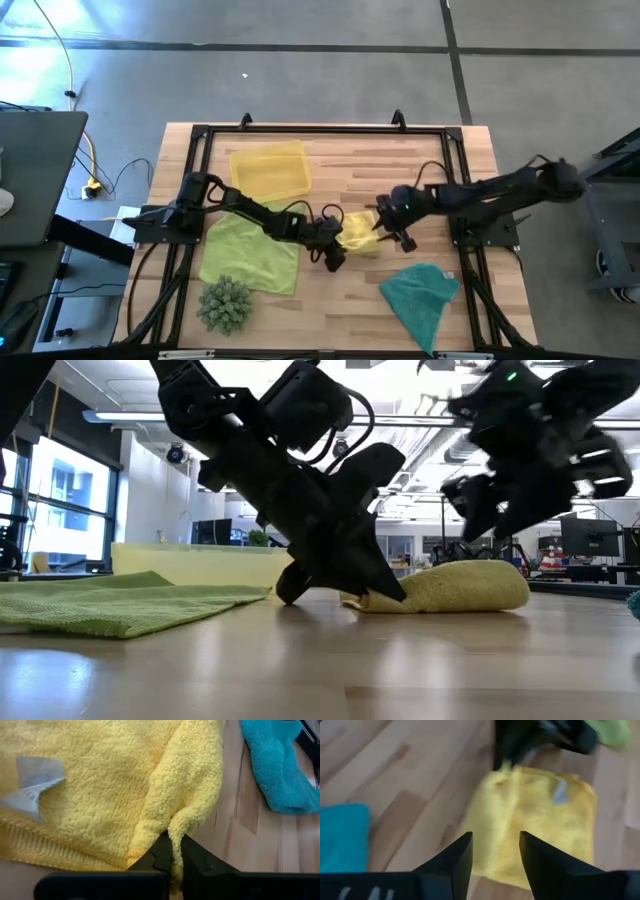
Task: Roll microfiber towels into tight, uniform cylinder then place into a basket
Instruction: Roll the yellow microfiber towel
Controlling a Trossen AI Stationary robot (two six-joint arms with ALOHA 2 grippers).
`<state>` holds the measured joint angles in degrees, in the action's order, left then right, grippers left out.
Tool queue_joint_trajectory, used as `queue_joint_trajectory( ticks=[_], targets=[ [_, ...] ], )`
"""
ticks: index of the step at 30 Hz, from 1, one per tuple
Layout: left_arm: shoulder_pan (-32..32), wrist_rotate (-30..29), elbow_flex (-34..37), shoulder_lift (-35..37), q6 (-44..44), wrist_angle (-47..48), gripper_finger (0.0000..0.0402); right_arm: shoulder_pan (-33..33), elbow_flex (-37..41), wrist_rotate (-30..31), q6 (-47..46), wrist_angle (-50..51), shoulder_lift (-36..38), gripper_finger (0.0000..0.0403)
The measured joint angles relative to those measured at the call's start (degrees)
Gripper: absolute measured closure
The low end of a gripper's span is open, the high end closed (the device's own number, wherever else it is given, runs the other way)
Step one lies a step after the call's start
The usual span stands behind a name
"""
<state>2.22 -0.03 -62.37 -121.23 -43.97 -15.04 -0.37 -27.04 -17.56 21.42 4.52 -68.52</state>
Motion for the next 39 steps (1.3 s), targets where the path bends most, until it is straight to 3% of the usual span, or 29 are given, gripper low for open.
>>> queue_joint_trajectory(
  ticks=[7, 11, 20, 27, 39],
  targets=[
    [-1.2, 2.2, -0.1, 0.2, -1.9, 1.0, 0.0395, 11.0, 1.4, 15.3, -1.8, -3.6, -1.7, 0.0265],
    [-1.5, 2.6, -0.1, 0.2, -1.9, 1.3, 0.0394, 14.1, 1.4, 20.8, -4.6, -3.9, -3.3, 0.0265],
    [-1.5, 2.6, -0.1, 0.2, -1.9, 1.3, 0.0394, 14.7, 1.4, 18.6, -10.9, -6.6, -8.5, 0.0265],
    [-1.5, 3.2, -0.1, 0.2, -1.9, 1.3, 0.0394, 14.1, 1.4, 17.6, -10.5, -11.2, -14.5, 0.0265],
    [-1.5, 5.4, -0.1, 0.2, -1.9, 0.6, 0.0394, 10.3, 1.2, 18.4, -11.2, -13.2, -18.5, 0.0265]
  ],
)
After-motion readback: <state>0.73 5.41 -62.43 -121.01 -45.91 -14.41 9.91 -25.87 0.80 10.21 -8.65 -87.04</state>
